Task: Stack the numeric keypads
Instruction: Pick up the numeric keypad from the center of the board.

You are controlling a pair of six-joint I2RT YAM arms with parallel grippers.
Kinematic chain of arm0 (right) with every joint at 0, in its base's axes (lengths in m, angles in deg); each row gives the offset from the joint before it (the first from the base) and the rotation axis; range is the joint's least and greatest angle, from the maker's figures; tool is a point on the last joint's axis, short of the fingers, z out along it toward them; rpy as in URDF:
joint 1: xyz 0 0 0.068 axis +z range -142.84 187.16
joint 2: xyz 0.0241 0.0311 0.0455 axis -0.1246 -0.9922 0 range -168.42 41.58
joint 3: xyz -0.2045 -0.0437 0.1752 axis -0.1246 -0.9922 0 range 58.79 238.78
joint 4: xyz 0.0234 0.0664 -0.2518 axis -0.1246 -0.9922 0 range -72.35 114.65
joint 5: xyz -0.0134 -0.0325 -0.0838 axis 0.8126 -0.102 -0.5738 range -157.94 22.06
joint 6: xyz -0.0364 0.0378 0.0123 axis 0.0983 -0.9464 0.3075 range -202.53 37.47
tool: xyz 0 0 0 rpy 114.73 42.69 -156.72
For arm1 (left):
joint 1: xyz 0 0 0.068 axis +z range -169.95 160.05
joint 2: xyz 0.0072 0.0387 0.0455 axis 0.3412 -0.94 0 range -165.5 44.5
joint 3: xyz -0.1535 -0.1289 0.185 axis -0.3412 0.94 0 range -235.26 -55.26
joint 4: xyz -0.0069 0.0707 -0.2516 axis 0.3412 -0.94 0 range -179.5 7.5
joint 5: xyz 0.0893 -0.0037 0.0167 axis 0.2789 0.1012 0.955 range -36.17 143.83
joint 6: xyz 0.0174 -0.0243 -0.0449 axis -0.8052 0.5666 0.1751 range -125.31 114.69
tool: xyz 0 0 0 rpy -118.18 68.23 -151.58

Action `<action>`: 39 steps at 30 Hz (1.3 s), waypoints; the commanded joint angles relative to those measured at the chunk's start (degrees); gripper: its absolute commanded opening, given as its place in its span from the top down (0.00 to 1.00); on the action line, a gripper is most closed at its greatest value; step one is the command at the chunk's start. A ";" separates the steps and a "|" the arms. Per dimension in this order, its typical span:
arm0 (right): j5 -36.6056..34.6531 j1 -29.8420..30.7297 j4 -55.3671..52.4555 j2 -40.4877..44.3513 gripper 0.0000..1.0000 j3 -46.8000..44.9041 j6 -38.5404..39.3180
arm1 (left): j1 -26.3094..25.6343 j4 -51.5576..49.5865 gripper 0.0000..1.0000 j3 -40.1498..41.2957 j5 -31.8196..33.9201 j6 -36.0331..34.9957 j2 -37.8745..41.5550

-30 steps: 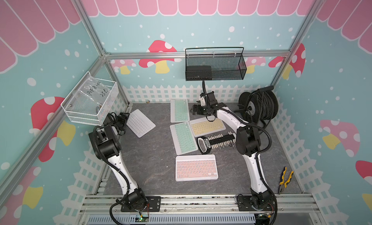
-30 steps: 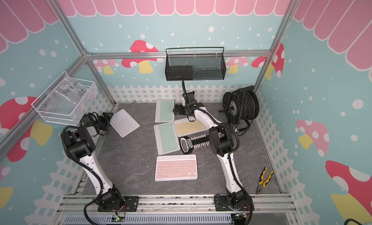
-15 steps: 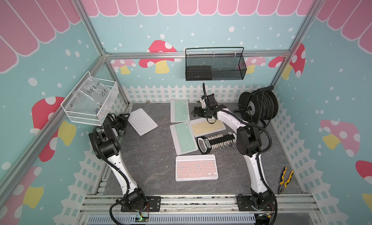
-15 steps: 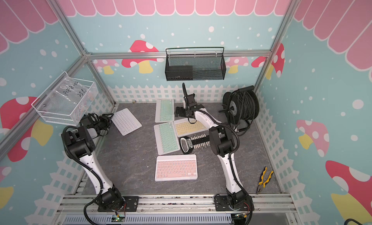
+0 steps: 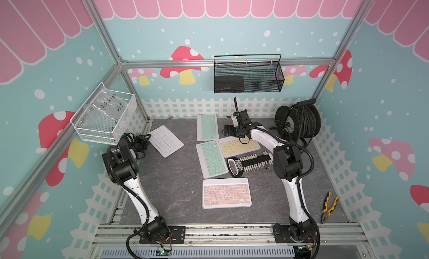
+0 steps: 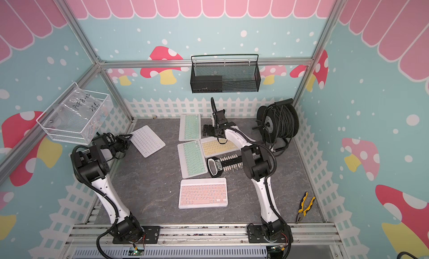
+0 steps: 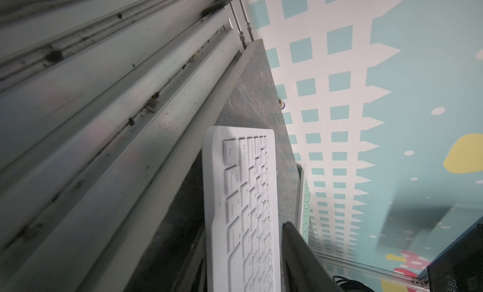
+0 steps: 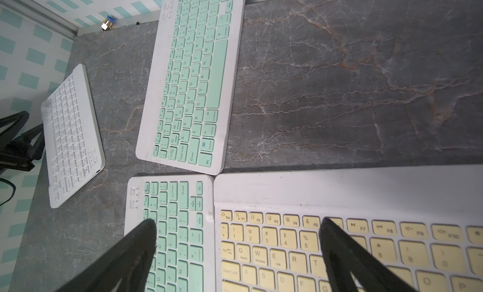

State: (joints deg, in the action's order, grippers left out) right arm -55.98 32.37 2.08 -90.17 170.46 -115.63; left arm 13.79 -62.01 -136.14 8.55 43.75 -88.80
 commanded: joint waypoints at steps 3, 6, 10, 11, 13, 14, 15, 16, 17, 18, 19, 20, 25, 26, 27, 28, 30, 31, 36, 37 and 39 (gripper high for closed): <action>-0.50 0.23 0.66 2.80 0.01 -0.91 0.14 | 3.80 -3.27 0.60 2.14 4.78 3.59 0.29; -0.20 0.27 0.97 2.63 0.01 -0.85 0.32 | 3.58 -2.85 0.68 3.30 4.69 3.68 1.51; 0.48 0.28 1.42 2.78 0.01 -0.77 0.48 | 3.03 -2.17 0.77 4.88 4.67 3.98 3.09; 0.64 0.28 1.53 2.83 0.01 -0.82 0.41 | 2.85 -1.70 0.80 5.47 4.72 4.34 3.51; 0.86 0.28 1.73 3.01 0.01 -0.83 0.54 | 2.50 -0.26 0.82 6.78 4.74 5.26 4.36; 0.90 0.27 1.77 3.20 0.01 -0.93 0.55 | 2.32 0.79 0.83 7.63 4.68 6.02 4.89; 1.12 0.28 1.91 3.29 0.01 -0.98 0.47 | 2.13 2.14 0.84 8.65 4.76 6.93 5.35; 1.28 0.28 2.18 3.42 0.01 -1.15 0.39 | 1.90 3.51 0.85 9.60 4.76 7.90 5.75; 1.50 0.24 2.62 3.74 0.01 -1.60 0.25 | 1.82 5.51 0.86 10.86 4.67 9.18 6.41; 1.71 0.25 3.29 4.17 0.01 -2.33 0.00 | 1.62 7.39 0.87 12.04 4.60 10.43 7.08; 1.90 0.27 4.04 4.56 0.01 -3.10 -0.21 | 1.36 8.79 0.88 13.07 4.66 11.37 7.53; 2.13 0.28 4.83 4.94 0.01 -3.99 -0.66 | 0.97 10.08 0.90 13.95 4.51 12.07 8.30; 3.14 0.36 8.18 7.36 0.01 -8.70 -2.44 | -1.16 11.50 0.98 17.45 5.52 12.79 11.64; 3.18 0.34 8.86 7.99 0.01 -9.88 -2.78 | -1.51 12.26 0.99 18.34 5.68 13.35 12.34; 3.24 0.44 9.77 8.69 0.01 -11.09 -3.03 | -1.90 13.03 0.99 19.34 6.02 13.98 13.06; 3.37 0.45 10.52 9.25 0.01 -12.05 -3.21 | -2.14 13.92 1.00 20.30 6.37 14.47 13.72; 3.54 0.63 11.67 10.33 0.01 -13.71 -3.69 | -2.53 15.09 1.00 22.17 7.02 15.32 15.06; 3.69 0.66 12.06 10.54 0.01 -14.21 -3.97 | -2.71 15.29 1.00 23.10 7.38 15.44 15.82; 6.71 0.98 13.97 10.69 0.01 -14.99 -6.75 | -3.83 15.67 1.00 27.62 8.58 15.69 19.28; 7.21 1.07 14.28 10.60 0.01 -15.08 -7.86 | -4.16 15.81 1.00 28.80 8.99 15.76 20.11; 9.08 1.16 15.13 10.26 0.01 -15.09 -10.03 | -4.68 15.62 1.00 30.70 9.96 15.89 21.90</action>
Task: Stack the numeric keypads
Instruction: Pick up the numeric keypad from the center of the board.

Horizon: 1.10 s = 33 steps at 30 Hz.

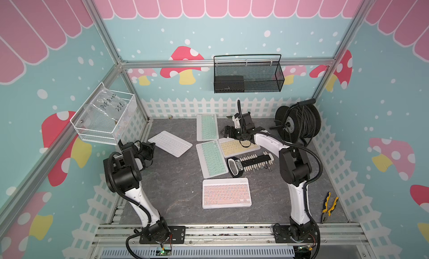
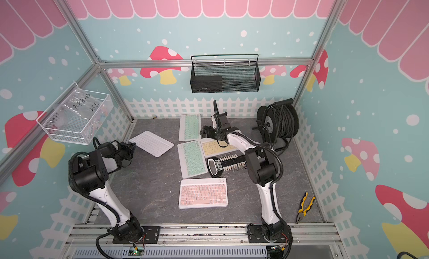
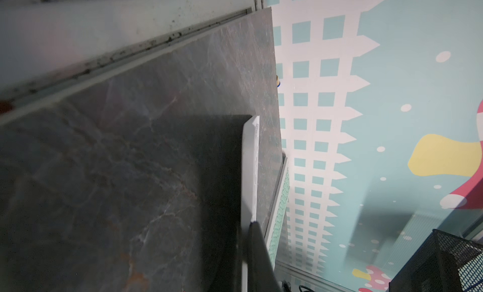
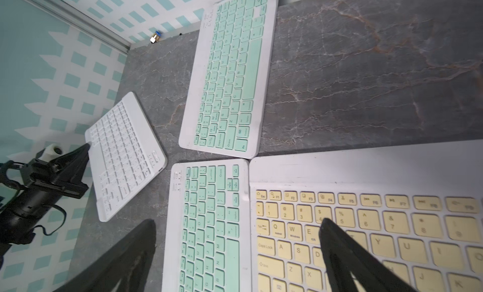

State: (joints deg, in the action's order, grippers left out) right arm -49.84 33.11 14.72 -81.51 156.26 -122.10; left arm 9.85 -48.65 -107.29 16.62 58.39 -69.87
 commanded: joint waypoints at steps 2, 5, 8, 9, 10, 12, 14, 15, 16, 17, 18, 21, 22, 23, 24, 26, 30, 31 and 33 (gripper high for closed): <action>4.44 0.57 2.64 1.25 0.00 -0.79 -5.89 | -1.53 1.66 1.00 3.70 2.91 1.49 5.03; 6.56 1.05 2.61 0.95 0.00 -1.51 -9.99 | -2.53 -0.26 1.00 6.16 4.55 1.99 8.11; 8.76 2.05 3.18 1.06 0.00 -3.48 -13.36 | -3.61 -2.04 1.00 8.43 6.62 3.96 11.15; 9.27 2.53 3.17 1.25 0.01 -4.04 -14.15 | -3.90 -2.54 1.00 8.94 7.03 4.83 12.02; 9.40 3.08 3.44 1.56 0.01 -4.90 -14.82 | -4.12 -1.90 1.00 9.79 7.39 5.80 13.10; 9.32 4.31 3.34 2.15 0.00 -6.06 -16.22 | -4.49 -3.30 1.00 11.01 9.46 7.05 15.81; 10.79 5.20 4.38 2.42 0.00 -7.63 -19.36 | -4.66 -7.00 1.00 10.84 10.79 6.68 18.31; 11.65 5.57 5.65 2.62 0.01 -8.79 -21.51 | -4.77 -8.85 1.00 10.43 10.93 6.20 19.21; 12.96 6.08 8.56 2.91 0.01 -10.56 -24.08 | -4.83 -11.24 1.00 9.73 11.02 5.33 20.20; 14.03 6.73 11.92 3.27 0.02 -12.39 -27.36 | -5.08 -14.25 1.00 9.02 11.27 4.16 21.17; 14.39 7.39 14.48 3.46 0.03 -13.87 -29.81 | -5.26 -16.61 1.00 8.29 11.69 3.04 21.96; 14.19 9.95 17.96 3.58 0.04 -15.37 -34.71 | -5.71 -21.45 1.00 7.56 12.94 -0.07 24.59; 13.77 10.85 19.54 3.80 0.04 -16.02 -36.26 | -5.81 -22.45 1.00 7.60 13.03 -0.55 25.33; 13.77 11.51 21.44 3.73 0.04 -16.62 -38.20 | -5.81 -23.03 1.00 7.73 12.82 -0.85 25.88; 14.15 12.05 23.33 3.31 0.04 -16.77 -40.09 | -5.81 -23.57 1.00 7.82 12.69 -1.25 26.29; 15.34 12.91 29.05 1.66 0.05 -16.73 -44.88 | -5.81 -23.96 1.00 8.25 12.29 -1.82 26.73; 16.85 14.40 37.29 -2.86 0.09 -14.14 -54.62 | -5.90 -22.21 1.00 9.93 11.81 -1.15 26.74; 16.88 14.85 38.94 -3.87 0.10 -13.62 -57.33 | -5.98 -21.55 1.00 10.39 11.95 -0.75 26.75; 17.39 15.59 40.38 -5.31 0.12 -12.90 -61.07 | -6.22 -20.54 1.00 11.23 12.23 -0.13 27.12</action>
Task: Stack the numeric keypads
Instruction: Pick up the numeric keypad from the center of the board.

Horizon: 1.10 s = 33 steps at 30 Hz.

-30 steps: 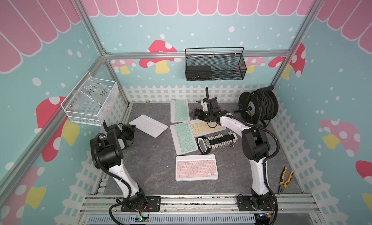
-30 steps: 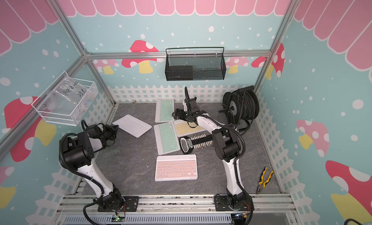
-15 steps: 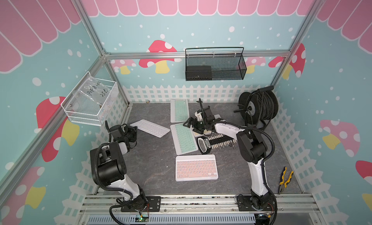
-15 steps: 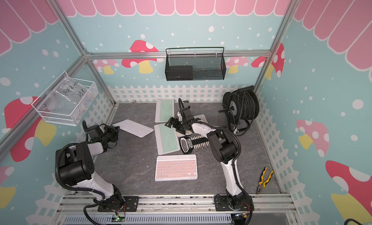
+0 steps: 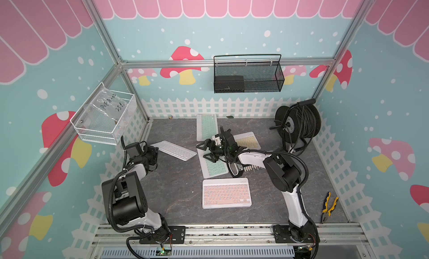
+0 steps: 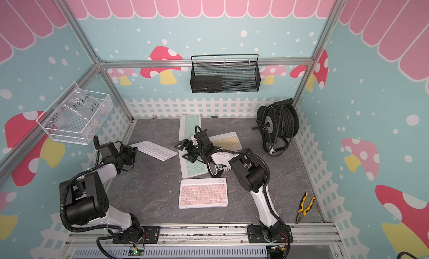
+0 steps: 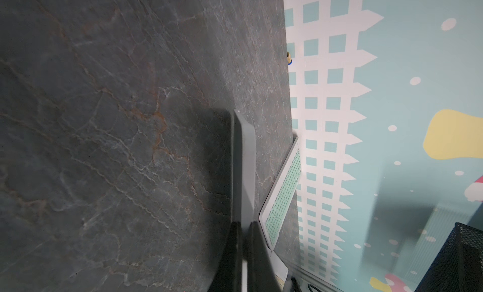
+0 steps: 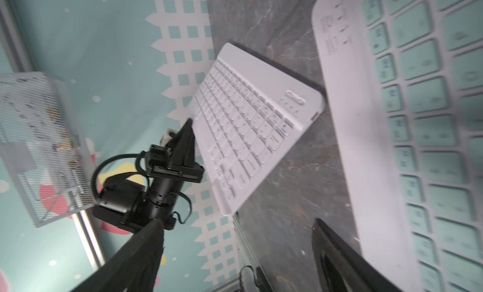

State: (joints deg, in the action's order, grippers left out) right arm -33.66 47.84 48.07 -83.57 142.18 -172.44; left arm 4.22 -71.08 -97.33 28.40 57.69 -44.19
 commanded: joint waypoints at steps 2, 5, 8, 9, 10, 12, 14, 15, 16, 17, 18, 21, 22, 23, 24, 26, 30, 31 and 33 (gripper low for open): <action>1.75 1.55 7.26 -3.86 0.14 0.99 -13.06 | -0.96 2.39 1.00 2.02 1.08 0.99 2.21; 1.85 2.41 7.58 -3.37 0.14 -1.04 -15.93 | -1.61 1.44 1.00 2.17 2.18 0.74 3.46; 1.47 3.16 7.61 -3.67 0.14 -1.41 -17.87 | -2.01 1.07 1.00 2.22 2.63 0.32 4.17; 1.58 3.38 7.61 -4.11 0.14 -1.00 -18.58 | -2.01 1.44 1.00 2.54 2.59 0.51 4.42; 1.60 3.58 7.86 -4.89 0.14 -0.47 -19.48 | -2.01 1.67 1.00 2.91 2.63 0.77 4.73; 1.30 3.91 9.62 -6.45 0.16 0.51 -21.59 | -2.01 1.67 1.00 3.38 2.58 0.77 5.35; 1.21 4.09 11.95 -8.37 0.18 1.55 -24.36 | -2.04 0.85 1.00 3.77 2.76 0.38 5.95; 1.31 4.18 12.17 -9.10 0.19 2.24 -25.18 | -2.01 0.95 1.00 4.02 2.80 0.49 6.19; 1.12 4.27 12.35 -9.69 0.20 2.70 -26.10 | -2.01 1.46 1.00 4.52 2.84 0.83 6.41; 0.52 4.44 12.63 -10.00 0.20 2.91 -26.72 | -2.03 1.93 1.00 4.87 2.91 1.05 6.56; -0.17 4.49 12.79 -10.12 0.21 3.07 -27.10 | -2.05 1.78 1.00 4.92 2.82 1.02 6.62; -1.73 4.65 15.23 -11.13 0.22 3.05 -29.77 | -2.08 1.03 1.00 5.09 2.49 0.67 7.14; -2.18 4.82 17.14 -11.81 0.22 3.08 -31.44 | -2.10 0.97 1.00 5.46 2.57 0.56 7.57; -2.60 4.96 19.24 -12.51 0.24 3.30 -33.04 | -2.10 0.85 1.00 5.87 2.86 0.47 8.12; -2.93 5.10 20.09 -13.01 0.25 3.68 -34.08 | -2.10 0.61 1.00 6.25 2.96 0.38 8.49; -2.88 5.28 20.08 -13.97 0.29 5.34 -34.59 | -2.11 0.79 1.00 7.25 2.63 0.38 8.91; -2.72 5.71 19.77 -15.05 0.34 6.27 -35.83 | -2.10 1.68 1.00 9.07 2.58 0.94 9.57; -2.86 5.80 20.06 -15.21 0.36 6.14 -36.40 | -2.10 1.61 1.00 9.25 2.60 0.92 9.68; -3.08 5.96 20.56 -15.36 0.42 5.75 -37.05 | -2.25 1.66 1.00 9.57 2.58 1.04 9.97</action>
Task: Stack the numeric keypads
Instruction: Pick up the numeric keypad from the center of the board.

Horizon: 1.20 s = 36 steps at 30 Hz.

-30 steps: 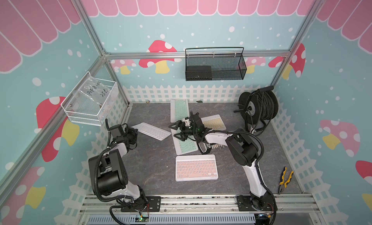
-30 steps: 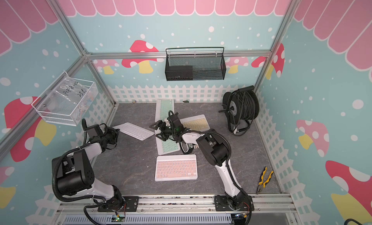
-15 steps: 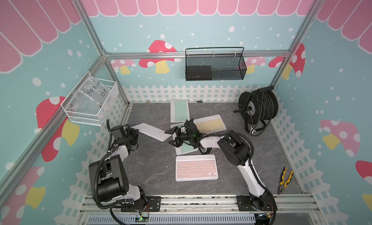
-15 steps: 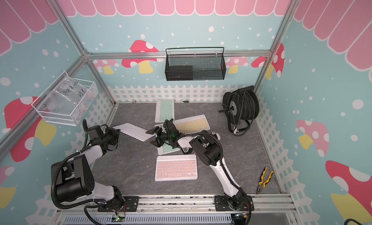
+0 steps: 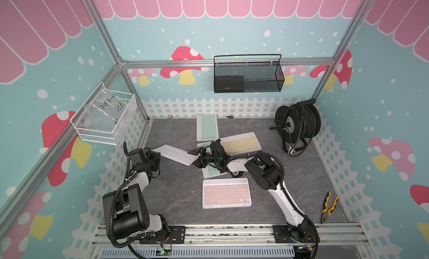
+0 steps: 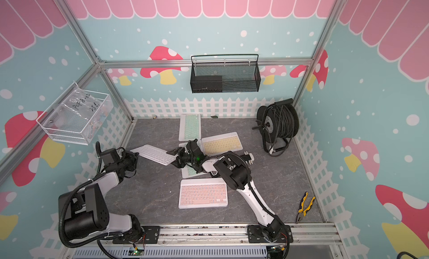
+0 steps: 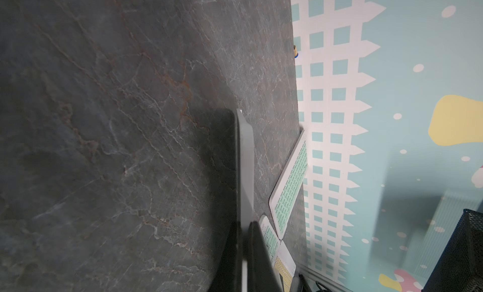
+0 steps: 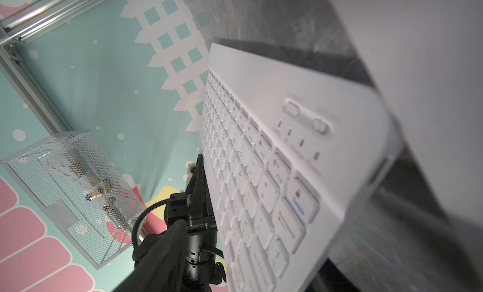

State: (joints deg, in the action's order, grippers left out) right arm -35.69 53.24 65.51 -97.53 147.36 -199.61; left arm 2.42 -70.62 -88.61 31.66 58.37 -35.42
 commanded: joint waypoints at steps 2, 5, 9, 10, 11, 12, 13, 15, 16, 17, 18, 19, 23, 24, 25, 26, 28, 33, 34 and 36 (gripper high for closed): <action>-1.27 0.71 3.68 -1.70 0.45 0.65 -10.70 | -0.48 1.21 1.00 1.12 -0.85 0.32 1.22; -2.05 1.09 6.34 -2.45 0.49 0.73 -13.05 | -0.76 0.71 1.00 1.48 -0.46 -0.20 1.81; -2.54 1.64 7.30 -3.53 0.59 1.59 -15.06 | -0.75 0.18 1.00 2.47 -0.37 -0.77 2.33; -2.69 1.72 7.28 -3.55 0.61 1.60 -15.36 | -0.82 0.08 1.00 2.66 -0.39 -0.77 2.55; -2.88 1.77 7.26 -3.56 0.63 1.52 -15.50 | -0.75 0.06 1.00 2.83 -0.41 -0.80 2.68; -3.06 1.90 7.29 -3.59 0.66 1.39 -15.63 | -0.76 -0.01 1.00 3.01 -0.45 -0.77 2.80; -3.20 1.90 7.29 -3.54 0.69 1.22 -15.73 | -0.76 -0.09 1.00 3.07 -0.50 -0.81 2.93; -3.52 1.99 7.25 -3.30 0.73 0.73 -15.84 | -0.77 -0.14 1.00 3.19 -0.55 -0.92 2.99; -3.64 1.99 7.22 -3.19 0.76 0.56 -15.79 | -0.76 -0.30 1.00 3.19 -0.54 -1.03 3.06; -3.77 1.99 7.13 -3.10 0.78 0.44 -15.70 | -0.77 -0.23 1.00 3.14 -0.61 -1.08 3.16; -3.86 1.99 7.18 -3.10 0.80 0.37 -15.74 | -0.79 -0.20 1.00 3.10 -0.85 -1.09 3.20; -3.93 1.99 7.30 -3.18 0.81 0.48 -15.67 | -0.77 -0.41 1.00 2.93 -0.81 -1.17 3.28; -4.04 2.09 7.18 -3.21 0.87 0.69 -15.56 | -0.82 -1.89 0.93 2.36 -1.00 -1.62 3.69; -3.95 2.08 7.03 -3.36 0.88 0.92 -15.51 | -0.80 -2.38 0.83 2.25 -1.02 -1.77 3.93; -3.86 2.08 6.96 -3.45 0.89 1.14 -15.46 | -0.80 -3.23 0.70 1.96 -1.03 -1.88 4.29; -3.73 2.15 6.78 -3.47 0.89 1.52 -15.30 | -0.80 -4.21 0.59 1.72 -1.02 -2.19 4.59; -3.27 2.17 6.19 -3.80 0.90 2.71 -14.78 | -0.77 -7.36 0.44 0.64 -0.78 -3.12 5.17; -2.76 2.18 5.28 -3.95 0.93 3.93 -13.84 | -0.80 -19.81 0.31 -5.65 1.90 -9.07 5.98; -2.78 2.24 5.13 -3.95 0.93 4.04 -13.65 | -0.75 -23.06 0.29 -7.31 2.86 -10.90 6.02; -2.64 2.21 4.36 -3.98 0.93 4.60 -12.80 | -0.75 -29.17 0.25 -10.28 4.95 -14.40 6.02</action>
State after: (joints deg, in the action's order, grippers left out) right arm -38.93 54.90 70.04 -100.44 150.42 -200.24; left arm 1.77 -88.94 -95.01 33.19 50.59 -30.66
